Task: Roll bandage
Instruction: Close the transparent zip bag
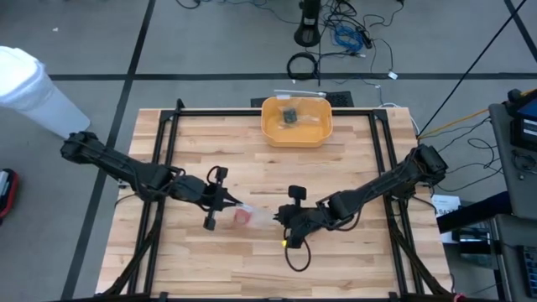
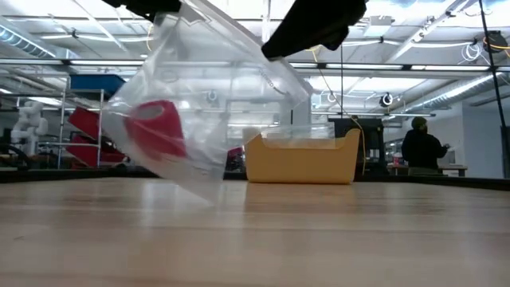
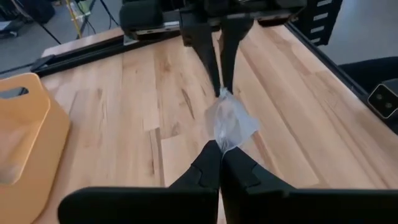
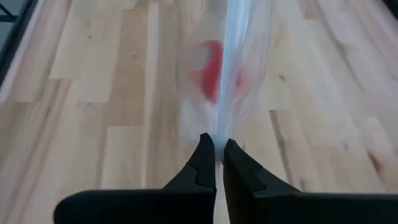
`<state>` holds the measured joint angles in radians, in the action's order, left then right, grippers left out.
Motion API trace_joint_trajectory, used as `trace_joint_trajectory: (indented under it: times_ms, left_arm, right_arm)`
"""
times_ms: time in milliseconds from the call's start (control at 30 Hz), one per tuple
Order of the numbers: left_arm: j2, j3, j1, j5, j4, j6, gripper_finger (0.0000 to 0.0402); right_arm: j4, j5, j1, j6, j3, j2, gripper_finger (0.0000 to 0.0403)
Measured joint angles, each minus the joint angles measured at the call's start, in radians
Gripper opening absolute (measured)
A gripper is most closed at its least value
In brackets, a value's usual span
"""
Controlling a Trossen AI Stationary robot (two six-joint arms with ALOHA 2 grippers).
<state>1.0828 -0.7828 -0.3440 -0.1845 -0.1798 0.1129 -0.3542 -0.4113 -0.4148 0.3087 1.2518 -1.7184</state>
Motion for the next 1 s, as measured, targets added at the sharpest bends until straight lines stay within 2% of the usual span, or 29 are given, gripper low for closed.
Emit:
trace_joint_trajectory:
  times_ms: [767,1000]
  left_arm:
    - [-0.064,-0.001,-0.066,-0.064,-0.032,-0.003,0.0000]
    - [-0.067,-0.002,-0.067,-0.065,-0.044,-0.028,0.0000]
  right_arm:
    - [-0.030,-0.008,-0.028,0.100,0.000,-0.001,0.0016]
    - [-0.026,-0.105,-0.059,0.072,0.000,-0.001,0.0025]
